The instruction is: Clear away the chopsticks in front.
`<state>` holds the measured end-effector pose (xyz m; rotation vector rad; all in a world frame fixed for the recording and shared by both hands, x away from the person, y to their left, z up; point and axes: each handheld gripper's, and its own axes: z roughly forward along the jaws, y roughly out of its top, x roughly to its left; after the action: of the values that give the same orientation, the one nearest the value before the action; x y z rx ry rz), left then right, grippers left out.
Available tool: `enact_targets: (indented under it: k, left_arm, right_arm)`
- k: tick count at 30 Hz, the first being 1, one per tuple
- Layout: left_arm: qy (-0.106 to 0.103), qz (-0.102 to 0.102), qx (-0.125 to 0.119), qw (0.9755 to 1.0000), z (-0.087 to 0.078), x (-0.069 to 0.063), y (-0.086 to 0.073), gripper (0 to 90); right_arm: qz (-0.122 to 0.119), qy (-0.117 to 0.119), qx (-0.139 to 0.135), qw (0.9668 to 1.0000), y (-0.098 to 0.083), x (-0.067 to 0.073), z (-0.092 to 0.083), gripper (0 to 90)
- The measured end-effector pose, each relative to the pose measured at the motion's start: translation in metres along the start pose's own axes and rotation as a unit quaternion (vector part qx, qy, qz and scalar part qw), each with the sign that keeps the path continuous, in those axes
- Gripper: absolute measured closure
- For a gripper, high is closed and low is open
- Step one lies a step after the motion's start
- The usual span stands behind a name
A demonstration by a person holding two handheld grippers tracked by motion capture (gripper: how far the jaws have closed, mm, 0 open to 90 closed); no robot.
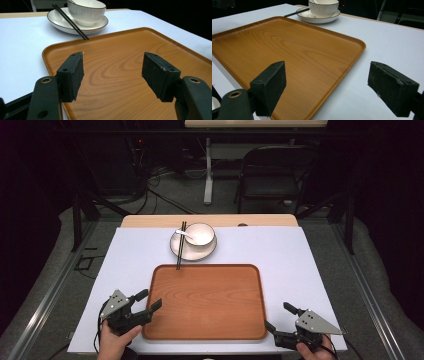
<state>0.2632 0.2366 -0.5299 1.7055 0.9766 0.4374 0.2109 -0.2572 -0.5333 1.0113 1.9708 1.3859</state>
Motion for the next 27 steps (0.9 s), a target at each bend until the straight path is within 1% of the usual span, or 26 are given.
enact_targets:
  k: [3, 5, 7, 8, 9, 11, 12, 13, 15, 17, 18, 19, 20, 21, 22, 24, 26, 27]
  left_arm:
    - [-0.003, -0.002, 0.002, 1.0, 0.0, 0.001, 0.0, 34.0]
    - [-0.004, -0.007, 0.006, 0.9999, 0.0, 0.001, 0.0, 33.9]
    - [-0.003, -0.014, 0.006, 0.9999, 0.0, 0.001, 0.0, 34.0]
    - [-0.003, -0.014, 0.006, 0.9999, 0.0, 0.001, 0.0, 34.0]
    - [-0.006, -0.022, 0.01, 0.9997, -0.001, 0.002, 0.0, 34.0]
    - [-0.009, -0.033, 0.01, 0.9994, 0.0, 0.003, 0.001, 34.0]
    - [-0.009, -0.033, 0.01, 0.9994, 0.0, 0.003, 0.001, 34.0]
    - [-0.008, -0.037, 0.009, 0.9993, 0.0, 0.004, 0.002, 34.0]
    - [0.0, -0.047, 0.015, 0.9988, 0.003, 0.006, 0.005, 33.9]
    - [-0.006, -0.061, 0.02, 0.9979, 0.008, 0.008, 0.008, 33.9]
    - [-0.006, -0.061, 0.02, 0.9979, 0.008, 0.008, 0.008, 33.9]
    - [-0.007, -0.07, 0.026, 0.9972, 0.013, 0.012, 0.013, 33.8]
    - [-0.007, -0.07, 0.026, 0.9972, 0.013, 0.012, 0.013, 33.2]
    - [-0.008, -0.074, 0.03, 0.9968, 0.016, 0.014, 0.016, 31.9]
    - [-0.009, -0.085, 0.037, 0.9957, 0.023, 0.018, 0.023, 31.2]
    - [-0.013, -0.096, 0.039, 0.9946, 0.029, 0.022, 0.032, 30.7]
    - [-0.015, -0.096, 0.044, 0.9943, 0.036, 0.026, 0.041, 28.4]
    - [-0.016, -0.095, 0.042, 0.9944, 0.038, 0.028, 0.045, 28.0]
  right_arm:
    - [0.0, -0.001, -0.001, 1.0, 0.0, 0.0, 0.0, 14.6]
    - [-0.001, 0.001, 0.0, 1.0, 0.0, 0.0, 0.0, 14.6]
    - [0.0, 0.003, 0.001, 1.0, 0.0, 0.001, 0.001, 14.6]
    - [-0.001, 0.003, 0.001, 1.0, 0.001, 0.001, 0.001, 14.6]
    - [-0.002, 0.003, 0.002, 1.0, 0.001, 0.001, 0.001, 14.6]
    - [-0.003, 0.004, 0.002, 1.0, 0.001, 0.001, 0.001, 14.6]
    - [-0.002, 0.004, 0.003, 1.0, 0.001, 0.001, 0.001, 14.6]
    - [-0.002, 0.003, 0.002, 1.0, 0.001, 0.001, 0.001, 14.6]
    - [0.0, 0.002, 0.001, 1.0, 0.001, 0.001, 0.001, 14.6]
    - [-0.002, 0.001, 0.002, 1.0, 0.001, 0.001, 0.002, 14.6]
    - [-0.003, 0.002, 0.002, 1.0, 0.001, 0.001, 0.002, 14.6]
    - [-0.003, 0.002, 0.002, 1.0, 0.001, 0.001, 0.002, 14.6]
    - [-0.003, 0.002, 0.002, 1.0, 0.001, 0.001, 0.002, 14.6]
    - [-0.002, 0.001, 0.002, 1.0, 0.001, 0.001, 0.002, 14.6]
    - [-0.001, 0.001, 0.001, 1.0, 0.001, 0.001, 0.002, 14.6]
    - [0.001, -0.001, 0.0, 1.0, 0.001, 0.001, 0.002, 14.6]
    - [0.001, -0.001, 0.001, 1.0, 0.001, 0.001, 0.001, 14.6]
    - [0.001, -0.001, 0.001, 1.0, 0.001, 0.001, 0.001, 14.6]
